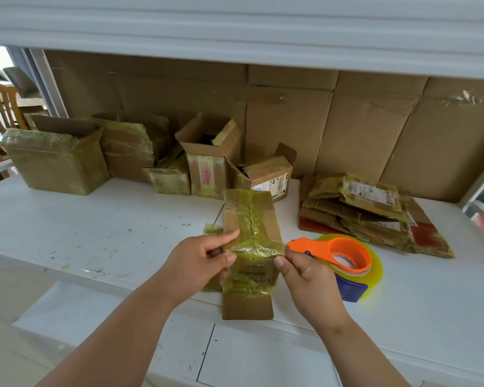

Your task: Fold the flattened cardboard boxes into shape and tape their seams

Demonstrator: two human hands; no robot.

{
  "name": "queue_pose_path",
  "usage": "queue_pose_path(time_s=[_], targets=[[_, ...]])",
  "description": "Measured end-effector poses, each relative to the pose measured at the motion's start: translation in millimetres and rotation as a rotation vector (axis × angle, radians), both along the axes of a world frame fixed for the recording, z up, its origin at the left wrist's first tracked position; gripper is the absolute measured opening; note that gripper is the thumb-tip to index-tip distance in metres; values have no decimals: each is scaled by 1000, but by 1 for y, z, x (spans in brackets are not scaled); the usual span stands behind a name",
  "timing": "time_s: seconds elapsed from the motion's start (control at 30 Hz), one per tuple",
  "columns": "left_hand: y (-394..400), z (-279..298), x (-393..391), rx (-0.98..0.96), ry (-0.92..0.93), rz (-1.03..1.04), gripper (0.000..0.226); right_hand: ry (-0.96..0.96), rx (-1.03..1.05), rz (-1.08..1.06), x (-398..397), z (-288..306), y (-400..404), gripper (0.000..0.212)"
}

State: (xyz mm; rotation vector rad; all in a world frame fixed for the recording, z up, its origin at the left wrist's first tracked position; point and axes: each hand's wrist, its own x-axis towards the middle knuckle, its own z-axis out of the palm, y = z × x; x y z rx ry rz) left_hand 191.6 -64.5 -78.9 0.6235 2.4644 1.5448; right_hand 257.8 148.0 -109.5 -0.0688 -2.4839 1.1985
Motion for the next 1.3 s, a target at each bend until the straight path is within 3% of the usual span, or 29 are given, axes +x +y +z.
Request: queue_pose_path(time_s=[0.07,0.2,0.27,0.37,0.43,0.53,0.7,0.83,0.97,1.07,1.2,1.3], targets=[[5,2,3,-41,65,37,44,-10,39,-16,-1,2,0,35],[7,3,7,-90,141,66,57,5,21,-73,0,2,-6,17],[6,5,11,42,22,51,77,-34,-50,-119,3,4,-8,43],[4,10,14,415,-208,99,82,16,-109,-147,5,10,-6,42],[1,11,11,565,-266,244,61,72,-276,-160,3,14,-3,37],[-6,10,8,557,-270,434,42,51,-626,-154,-2,18,-1,32],[-25,1,3,597,-333,616,51,-8,-1094,-86,-7,23,-9,31],[-37,3,5,745,-500,605,66,-146,-1263,0,-12,21,-19,27],[-52,1,5,717,-483,552,60,-321,-1347,37,-19,18,-35,25],[-73,-1,-6,607,-387,700,61,-427,-1396,19,-29,15,-48,23],[-96,3,-23,589,-445,806,49,-517,-1437,25,-45,12,-69,24],[-111,11,-37,608,-473,775,41,-567,-1298,12,-62,14,-90,27]])
